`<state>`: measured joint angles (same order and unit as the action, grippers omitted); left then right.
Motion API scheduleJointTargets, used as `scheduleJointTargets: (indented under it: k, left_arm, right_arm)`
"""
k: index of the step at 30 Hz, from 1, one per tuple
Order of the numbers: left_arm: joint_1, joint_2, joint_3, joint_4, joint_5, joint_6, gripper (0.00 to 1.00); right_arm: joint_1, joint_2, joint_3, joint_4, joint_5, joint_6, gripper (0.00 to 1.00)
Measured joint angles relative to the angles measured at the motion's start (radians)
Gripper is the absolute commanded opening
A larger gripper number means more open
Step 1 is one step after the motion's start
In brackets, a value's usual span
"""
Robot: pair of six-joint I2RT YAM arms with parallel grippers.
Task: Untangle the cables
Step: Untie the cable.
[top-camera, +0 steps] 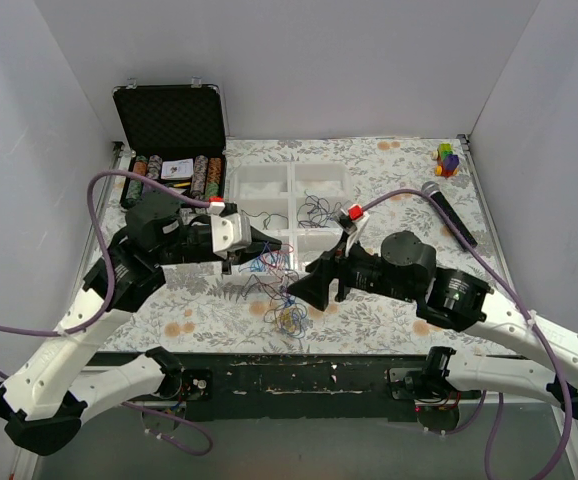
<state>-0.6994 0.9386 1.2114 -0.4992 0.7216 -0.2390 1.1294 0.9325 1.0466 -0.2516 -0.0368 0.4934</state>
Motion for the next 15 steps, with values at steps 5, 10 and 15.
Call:
scheduleJointTargets:
  k: [5, 10, 15]
  left_arm:
    - [0.0, -0.025, 0.071, -0.043, 0.009, 0.019, 0.0]
    - [0.0, -0.017, 0.092, -0.09, 0.024, 0.03, 0.0]
    - [0.0, 0.005, 0.106, -0.127, 0.027, 0.033, 0.0]
  right_arm:
    - [-0.002, -0.071, -0.121, 0.0, 0.06, 0.003, 0.88]
    - [-0.003, -0.01, -0.118, 0.053, 0.068, -0.006, 0.89]
    - [-0.003, 0.096, -0.079, 0.109, 0.067, -0.035, 0.74]
